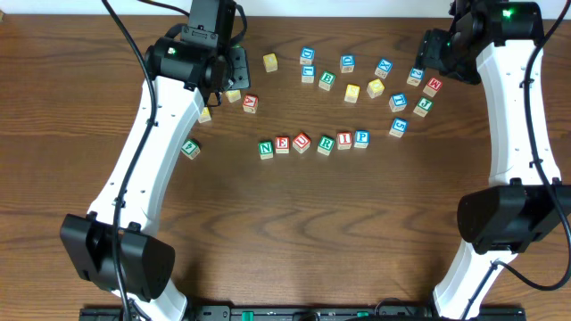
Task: Spell out NEURIPS
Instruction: 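Lower the right gripper onto the yellow S block and grasp it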
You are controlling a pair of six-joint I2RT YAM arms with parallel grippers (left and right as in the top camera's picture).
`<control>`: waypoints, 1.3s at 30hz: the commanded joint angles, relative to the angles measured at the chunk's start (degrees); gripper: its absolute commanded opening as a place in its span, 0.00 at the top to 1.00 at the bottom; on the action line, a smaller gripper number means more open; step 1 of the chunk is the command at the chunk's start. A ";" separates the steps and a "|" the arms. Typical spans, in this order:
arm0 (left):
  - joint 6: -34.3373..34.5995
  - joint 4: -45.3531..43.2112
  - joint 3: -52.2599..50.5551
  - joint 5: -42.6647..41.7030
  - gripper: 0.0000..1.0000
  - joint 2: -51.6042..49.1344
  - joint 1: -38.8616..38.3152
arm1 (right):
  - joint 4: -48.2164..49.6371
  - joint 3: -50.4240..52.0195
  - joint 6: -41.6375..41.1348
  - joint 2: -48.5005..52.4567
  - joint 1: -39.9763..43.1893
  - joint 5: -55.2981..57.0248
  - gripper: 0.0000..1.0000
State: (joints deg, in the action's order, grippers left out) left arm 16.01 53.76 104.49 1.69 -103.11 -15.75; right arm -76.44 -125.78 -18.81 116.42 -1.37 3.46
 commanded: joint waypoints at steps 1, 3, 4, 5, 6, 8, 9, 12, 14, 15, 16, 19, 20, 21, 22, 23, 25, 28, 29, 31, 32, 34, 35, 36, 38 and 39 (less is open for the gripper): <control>-0.98 0.20 -0.31 0.70 0.45 0.24 0.26 | 0.31 -1.03 -0.02 -1.42 0.15 -0.28 0.27; -0.98 0.17 -0.31 0.70 0.45 0.24 0.26 | 0.81 -0.96 -0.02 -1.40 0.15 -1.60 0.27; -0.98 0.20 -0.31 0.70 0.45 0.24 0.26 | 1.09 -0.96 -0.04 -1.33 0.13 -2.21 0.28; -0.98 0.17 -0.31 0.70 0.45 0.24 0.26 | 1.55 -0.96 -0.07 -1.27 0.02 -2.82 0.28; -0.98 0.17 -0.31 0.70 0.45 0.24 0.26 | 1.97 -0.96 -0.13 -1.14 -0.20 -3.06 0.28; -0.98 0.17 -0.31 0.70 0.45 0.24 0.26 | 2.91 -0.94 -0.94 -0.92 -0.92 -3.02 0.28; -0.98 0.17 -0.31 0.70 0.45 0.24 0.24 | 3.65 -0.85 -0.96 -0.61 -1.44 -3.04 0.29; -0.96 0.17 -0.31 0.70 0.45 0.24 0.26 | 5.99 -0.85 -1.14 0.33 -3.34 -2.99 0.29; -0.98 0.17 -0.31 0.70 0.45 0.24 0.26 | 7.58 -0.85 -1.86 1.18 -4.39 -2.99 0.29; -0.96 0.15 -0.31 0.70 0.45 0.24 0.24 | 8.39 -0.85 -2.01 1.75 -4.83 -2.99 0.29; -0.96 0.15 -0.31 0.70 0.45 0.24 0.24 | 9.40 -0.85 -2.14 2.25 -5.29 -3.04 0.29; -0.96 0.15 -0.31 0.72 0.45 0.24 0.26 | 11.85 -0.85 -2.40 4.13 -6.71 -3.02 0.30; -0.96 0.17 -0.31 0.70 0.45 0.24 0.26 | 12.90 -0.85 -2.43 5.18 -7.52 -2.99 0.31; -0.96 0.17 -0.31 0.70 0.45 0.24 0.24 | 13.40 -0.85 -2.67 5.68 -8.02 -2.99 0.31; -0.98 0.17 -0.31 0.70 0.45 0.24 0.24 | 14.14 -0.85 -3.02 6.54 -8.76 -2.93 0.31; -0.96 0.17 -0.31 0.70 0.45 0.24 0.24 | 14.75 -0.85 -3.04 7.08 -9.20 -2.95 0.31; -0.96 0.17 -0.31 0.70 0.45 0.24 0.26 | 16.22 -0.85 -3.04 8.26 -10.01 -2.93 0.31; -0.96 0.17 -0.31 0.70 0.45 0.24 0.26 | 17.81 -0.85 -3.04 9.66 -10.69 -2.95 0.32; -0.96 0.17 -0.31 0.72 0.45 0.24 0.26 | 18.34 -0.85 -3.04 10.29 -10.84 -2.95 0.32; -0.98 0.17 -0.31 0.72 0.45 0.24 0.24 | 18.99 -0.85 -3.10 11.19 -11.13 -2.95 0.32; -0.96 0.17 -0.31 0.72 0.45 0.24 0.26 | 19.23 -0.85 -3.52 11.43 -11.26 -2.91 0.32; -0.96 0.17 -0.31 0.70 0.45 0.24 0.24 | 20.00 -0.85 -3.76 12.57 -11.67 -2.97 0.32; -0.96 0.17 -0.31 0.70 0.45 0.24 0.24 | 20.31 -0.85 -3.91 13.05 -11.80 -2.95 0.32; -0.96 0.17 -0.31 0.70 0.45 0.24 0.24 | 20.59 -0.85 -3.98 13.53 -11.91 -2.97 0.32; -0.96 0.20 -0.31 0.70 0.45 0.24 0.24 | 20.85 -0.83 -4.37 14.21 -12.11 -2.91 0.32; -0.96 0.20 -0.31 0.72 0.45 0.24 0.26 | 21.03 -0.83 -4.35 14.73 -12.20 -2.93 0.32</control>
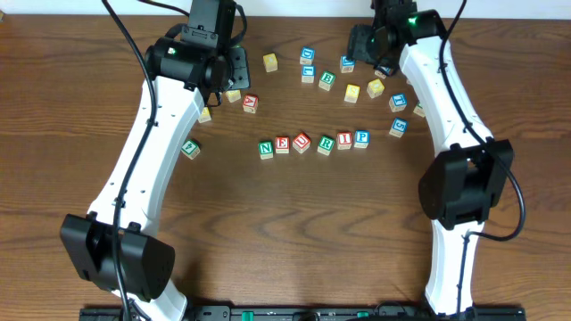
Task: Spell out NEURIPS
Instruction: 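Lower the right gripper onto the yellow S block and grasp it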
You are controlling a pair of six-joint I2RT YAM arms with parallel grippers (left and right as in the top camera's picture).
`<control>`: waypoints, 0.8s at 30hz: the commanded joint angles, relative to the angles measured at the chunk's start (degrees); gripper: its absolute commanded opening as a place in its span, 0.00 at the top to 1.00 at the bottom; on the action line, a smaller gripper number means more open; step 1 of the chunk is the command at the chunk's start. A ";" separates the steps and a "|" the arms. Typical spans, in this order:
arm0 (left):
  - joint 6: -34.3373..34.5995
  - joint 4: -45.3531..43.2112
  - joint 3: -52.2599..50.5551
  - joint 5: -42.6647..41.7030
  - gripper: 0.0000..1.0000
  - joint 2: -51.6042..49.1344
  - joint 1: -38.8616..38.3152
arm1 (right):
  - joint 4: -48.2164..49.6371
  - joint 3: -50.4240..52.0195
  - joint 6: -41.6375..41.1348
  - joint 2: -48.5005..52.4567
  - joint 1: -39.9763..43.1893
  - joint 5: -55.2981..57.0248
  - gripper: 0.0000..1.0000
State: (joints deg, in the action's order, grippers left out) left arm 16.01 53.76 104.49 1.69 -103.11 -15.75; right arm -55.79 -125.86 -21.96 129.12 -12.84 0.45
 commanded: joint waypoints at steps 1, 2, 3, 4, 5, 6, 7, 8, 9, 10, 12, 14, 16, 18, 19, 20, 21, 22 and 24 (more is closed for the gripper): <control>-0.96 0.20 -0.31 0.72 0.45 0.24 0.26 | 0.57 -0.74 -1.20 2.23 -0.76 0.07 0.32; -0.96 0.20 -0.31 0.72 0.45 0.24 0.24 | 0.79 -0.74 -1.20 2.62 -0.87 0.07 0.32; -0.96 0.17 -0.31 0.70 0.45 0.24 0.24 | 0.96 -0.74 -1.20 2.89 -0.90 0.07 0.32; -0.96 0.20 -0.31 0.70 0.45 0.24 0.24 | 1.07 -0.74 -1.20 3.13 -1.05 0.07 0.32; -0.96 0.20 -0.31 0.70 0.45 0.24 0.24 | 1.31 -0.74 -1.20 3.58 -1.18 0.11 0.32; -0.96 0.20 -0.31 0.70 0.45 0.24 0.24 | 1.62 -0.74 -1.22 4.00 -1.31 0.07 0.32; -0.96 0.20 -0.31 0.70 0.45 0.24 0.24 | 1.88 -0.74 -1.40 4.24 -1.42 0.09 0.32; -0.96 0.20 -0.31 0.72 0.45 0.24 0.24 | 2.45 -0.74 -1.40 4.79 -1.53 0.09 0.32; -0.98 0.20 -0.31 0.70 0.45 0.24 0.26 | 2.84 -0.74 -1.40 4.96 -1.53 0.07 0.32; -0.96 0.20 -0.31 0.72 0.45 0.24 0.24 | 3.28 -0.74 -1.42 5.25 -1.53 0.07 0.32; -0.98 0.17 -0.31 0.72 0.45 0.24 0.24 | 3.91 -0.74 -1.55 5.64 -1.53 0.09 0.33; -0.96 0.20 -0.31 0.72 0.45 0.24 0.24 | 4.28 -0.74 -1.84 5.92 -1.53 0.55 0.33; -0.98 0.17 -0.31 0.72 0.45 0.24 0.24 | 4.63 -0.72 -1.84 6.01 -1.53 1.01 0.34; -0.96 0.20 -0.31 0.70 0.45 0.24 0.24 | 4.90 -0.72 -1.84 6.01 -1.53 1.29 0.34; -0.96 0.20 -0.31 0.70 0.45 0.24 0.24 | 5.01 -0.72 -1.86 6.01 -1.53 1.60 0.34; -0.98 0.17 -0.31 0.72 0.45 0.24 0.24 | 5.05 -0.72 -1.86 6.01 -1.53 1.92 0.34; -0.96 0.17 -0.31 0.72 0.45 0.24 0.24 | 5.05 -0.72 -1.86 6.01 -1.53 2.27 0.34; -0.98 0.17 -0.31 0.72 0.45 0.24 0.24 | 5.05 -0.72 -1.84 6.01 -1.53 2.49 0.34; -0.96 0.17 -0.31 0.70 0.45 0.24 0.24 | 5.05 -0.63 -1.88 6.01 -1.55 2.64 0.35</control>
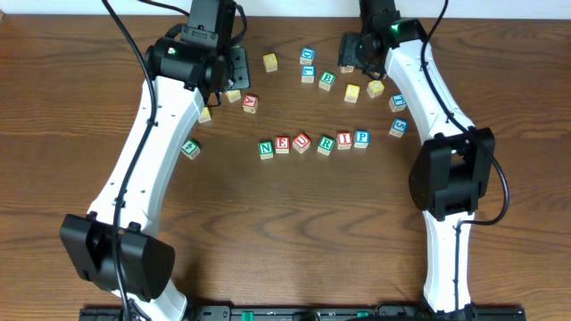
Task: Spell out NEURIPS
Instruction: 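Lower the right gripper onto the yellow S block and grasp it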
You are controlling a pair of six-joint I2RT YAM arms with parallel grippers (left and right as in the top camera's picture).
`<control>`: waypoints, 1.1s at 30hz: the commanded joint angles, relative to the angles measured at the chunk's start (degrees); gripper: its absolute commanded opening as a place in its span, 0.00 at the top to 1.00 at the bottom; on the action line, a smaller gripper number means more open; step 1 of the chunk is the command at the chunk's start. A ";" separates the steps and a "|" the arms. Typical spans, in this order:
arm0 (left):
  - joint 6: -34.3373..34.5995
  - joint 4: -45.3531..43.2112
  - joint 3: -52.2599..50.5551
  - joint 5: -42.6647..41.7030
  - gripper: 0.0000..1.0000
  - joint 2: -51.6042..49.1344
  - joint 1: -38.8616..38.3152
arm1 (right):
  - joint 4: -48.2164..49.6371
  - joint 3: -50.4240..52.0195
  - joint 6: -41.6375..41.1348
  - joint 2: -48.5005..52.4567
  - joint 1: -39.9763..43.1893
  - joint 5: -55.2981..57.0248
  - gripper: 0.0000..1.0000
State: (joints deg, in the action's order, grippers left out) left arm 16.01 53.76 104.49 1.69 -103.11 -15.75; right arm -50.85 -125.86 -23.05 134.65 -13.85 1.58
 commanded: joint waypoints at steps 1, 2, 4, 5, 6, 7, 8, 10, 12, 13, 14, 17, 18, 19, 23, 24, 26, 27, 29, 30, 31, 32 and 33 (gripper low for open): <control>-0.96 0.20 -0.31 0.72 0.45 0.24 0.24 | 0.15 -0.55 -1.09 0.48 -0.61 1.53 0.36; -0.96 0.17 -0.31 0.70 0.45 0.24 0.26 | 0.37 -0.37 -1.36 0.48 -0.72 1.57 0.36; -0.96 0.17 -0.31 0.70 0.45 0.24 0.24 | 0.76 0.26 -2.45 0.48 -1.01 2.47 0.36; -0.98 0.20 -0.31 0.72 0.45 0.24 0.24 | 0.81 0.59 -3.17 0.48 -1.14 3.08 0.36; -0.96 0.20 -0.31 0.72 0.45 0.24 0.26 | 0.81 0.94 -3.69 0.48 -1.20 3.39 0.36; -0.96 0.20 -0.31 0.70 0.45 0.24 0.26 | 0.79 1.38 -4.22 0.48 -1.27 3.43 0.36; -0.96 0.20 -0.31 0.70 0.45 0.24 0.24 | 0.79 1.75 -4.42 0.48 -1.27 3.43 0.36; -0.96 0.20 -0.31 0.72 0.45 0.24 0.24 | 0.74 2.40 -4.42 0.48 -1.27 3.41 0.36; -0.98 0.17 -0.31 0.70 0.45 0.24 0.24 | 0.74 2.93 -4.61 0.48 -1.27 3.45 0.36; -0.96 0.17 -0.31 0.72 0.45 0.24 0.24 | 0.76 3.10 -4.63 0.48 -1.27 3.45 0.36; -0.96 0.17 -0.31 0.70 0.45 0.24 0.26 | 0.76 3.34 -4.81 0.48 -1.29 3.48 0.36; -0.98 0.17 -0.31 0.72 0.45 0.24 0.24 | 0.72 3.85 -4.83 0.48 -1.38 3.45 0.36; -0.96 0.20 -0.31 0.72 0.45 0.24 0.24 | 0.68 3.98 -4.83 0.48 -1.38 3.45 0.36; -0.96 0.20 -0.31 0.70 0.45 0.24 0.24 | 0.70 4.26 -4.83 0.48 -1.38 3.45 0.36; -0.96 0.20 -0.31 0.72 0.45 0.24 0.24 | 0.81 5.60 -5.77 0.48 -1.38 3.45 0.36; -0.96 0.20 -0.31 0.72 0.45 0.24 0.26 | 0.90 5.97 -5.90 0.48 -1.38 3.45 0.36; -0.98 0.20 -0.31 0.70 0.45 0.24 0.24 | 1.01 6.78 -5.92 0.48 -1.42 3.45 0.35; -0.98 0.20 -0.31 0.72 0.45 0.24 0.24 | 0.98 7.04 -6.14 0.48 -1.44 3.45 0.35; -0.98 0.20 -0.31 0.70 0.45 0.24 0.24 | 1.01 7.45 -6.29 0.48 -1.49 3.45 0.35; -0.98 0.20 -0.31 0.72 0.45 0.24 0.24 | 1.01 7.48 -6.29 0.48 -1.49 3.45 0.35; -0.96 0.20 -0.31 0.72 0.45 0.24 0.24 | 1.14 7.48 -6.29 0.48 -1.49 3.45 0.35; -0.96 0.20 -0.31 0.70 0.45 0.24 0.24 | 1.25 7.48 -6.29 0.48 -1.49 3.45 0.35; -0.96 0.20 -0.31 0.70 0.45 0.24 0.24 | 1.44 7.48 -6.29 0.48 -1.49 3.45 0.35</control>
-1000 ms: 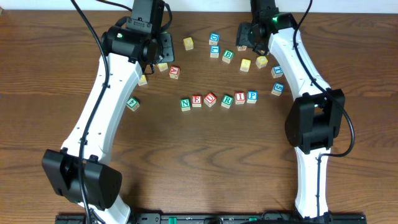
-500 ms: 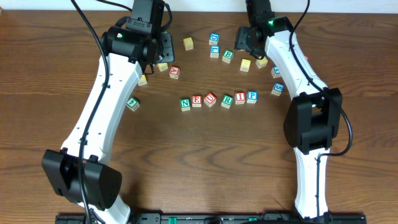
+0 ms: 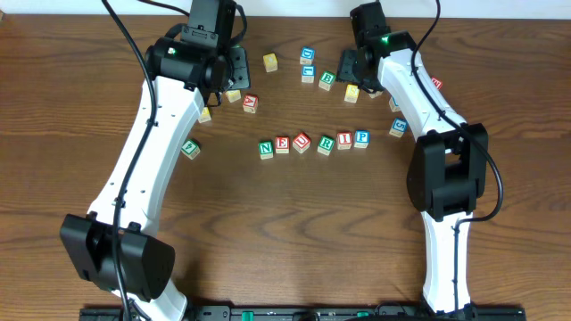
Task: Spell out NEURIPS
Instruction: 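Lower the right gripper onto the yellow S block and grasp it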
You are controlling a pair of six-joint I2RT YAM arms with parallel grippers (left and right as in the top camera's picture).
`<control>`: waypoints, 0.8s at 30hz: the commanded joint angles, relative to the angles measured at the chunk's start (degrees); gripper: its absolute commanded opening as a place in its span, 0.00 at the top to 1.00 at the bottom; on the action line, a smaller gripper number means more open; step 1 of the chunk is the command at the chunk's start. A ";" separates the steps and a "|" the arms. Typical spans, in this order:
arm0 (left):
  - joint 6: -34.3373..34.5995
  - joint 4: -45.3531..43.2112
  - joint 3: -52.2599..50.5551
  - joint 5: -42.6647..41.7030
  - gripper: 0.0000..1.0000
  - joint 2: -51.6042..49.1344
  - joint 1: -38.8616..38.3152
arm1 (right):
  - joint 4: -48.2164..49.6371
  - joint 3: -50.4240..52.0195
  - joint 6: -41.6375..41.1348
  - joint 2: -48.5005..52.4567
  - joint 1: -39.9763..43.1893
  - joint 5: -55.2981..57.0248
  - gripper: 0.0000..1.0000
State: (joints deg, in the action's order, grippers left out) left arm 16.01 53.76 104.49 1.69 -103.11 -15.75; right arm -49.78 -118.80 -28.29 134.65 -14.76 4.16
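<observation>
Six lettered blocks stand in a row mid-table: N [image 3: 266, 149], E [image 3: 282, 144], U [image 3: 302, 142], R [image 3: 325, 144], I [image 3: 344, 140], P [image 3: 361, 138]. Loose blocks lie behind them, among them a green one [image 3: 327, 80], a yellow one [image 3: 352, 93] and two blue ones [image 3: 308, 55] [image 3: 308, 73]. My right gripper [image 3: 344, 66] hangs over the back of this scatter, just right of the green block; its fingers are hidden under the wrist. My left gripper [image 3: 235, 66] hovers at the back left above a yellow block [image 3: 233, 95]. Its jaws cannot be made out.
Other loose blocks: yellow [image 3: 269, 61] at the back, red-faced [image 3: 251, 103], yellow [image 3: 205, 114] and green [image 3: 189, 148] by the left arm, blue [image 3: 399, 127] and red [image 3: 435, 83] to the right. The right arm's white link [image 3: 419, 94] crosses over several blocks.
The right arm has shifted a little further left and forward, its wrist now beside the green block. A red block at the far right has come into view. The left arm and the row are unchanged.
The right gripper was first over the blocks at the far right of the scatter. At the later moments it stood further left each time, over the back middle blocks, and now sits by the green block. The left arm and the N-E-U-R-I-P row stayed put.
</observation>
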 commanded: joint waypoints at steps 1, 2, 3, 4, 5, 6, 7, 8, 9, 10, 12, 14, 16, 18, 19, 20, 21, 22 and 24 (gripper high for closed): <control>-0.96 0.20 -0.31 0.72 0.45 0.24 0.24 | 0.48 0.42 -1.05 0.48 -0.57 0.87 0.35; -0.96 0.20 -0.31 0.70 0.45 0.24 0.24 | 0.57 0.42 -1.05 0.48 -0.57 0.87 0.35; -0.96 0.20 -0.31 0.70 0.45 0.24 0.24 | 0.63 0.42 -1.07 0.48 -0.57 0.85 0.35; -0.96 0.20 -0.31 0.70 0.45 0.24 0.24 | 0.70 0.44 -1.07 0.48 -0.61 0.85 0.35; -0.98 0.20 -0.31 0.72 0.45 0.24 0.24 | 0.72 0.44 -1.07 0.48 -0.61 0.87 0.35; -0.96 0.20 -0.31 0.72 0.45 0.24 0.24 | 0.76 0.44 -1.07 0.48 -0.63 0.85 0.35; -0.96 0.20 -0.31 0.72 0.45 0.24 0.24 | 0.79 0.44 -1.09 0.48 -0.66 0.87 0.35; -0.96 0.20 -0.31 0.72 0.45 0.24 0.24 | 0.81 0.44 -1.09 0.48 -0.68 0.87 0.35; -0.96 0.20 -0.31 0.72 0.45 0.24 0.24 | 0.81 0.44 -1.18 0.48 -0.72 0.87 0.35; -0.96 0.20 -0.31 0.70 0.45 0.24 0.24 | 0.85 0.44 -1.49 0.50 -0.72 1.03 0.35; -0.96 0.20 -0.31 0.70 0.45 0.24 0.24 | 1.03 0.44 -1.53 0.50 -0.85 1.66 0.35; -0.96 0.20 -0.31 0.70 0.45 0.24 0.24 | 1.22 0.44 -1.57 0.50 -1.05 2.25 0.35; -0.96 0.20 -0.31 0.70 0.45 0.24 0.24 | 1.27 0.44 -1.99 0.50 -1.09 2.84 0.35; -0.96 0.20 -0.31 0.70 0.45 0.24 0.24 | 1.38 0.44 -2.19 0.50 -1.09 2.84 0.36; -0.96 0.20 -0.31 0.70 0.45 0.24 0.24 | 1.38 0.44 -2.40 0.50 -1.14 2.86 0.36; -0.96 0.20 -0.31 0.72 0.45 0.24 0.24 | 1.38 0.44 -2.56 0.50 -1.14 2.89 0.36; -0.96 0.20 -0.31 0.70 0.45 0.24 0.24 | 1.40 0.44 -2.58 0.50 -1.16 2.89 0.36; -0.96 0.20 -0.31 0.72 0.45 0.24 0.24 | 1.42 0.44 -2.58 0.50 -1.18 2.91 0.36; -0.96 0.20 -0.31 0.70 0.45 0.24 0.24 | 1.42 0.44 -2.58 0.50 -1.36 3.21 0.37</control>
State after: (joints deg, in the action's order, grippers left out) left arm 16.01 53.76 104.49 1.69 -103.11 -15.75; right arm -48.51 -118.76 -29.76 134.65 -15.49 5.93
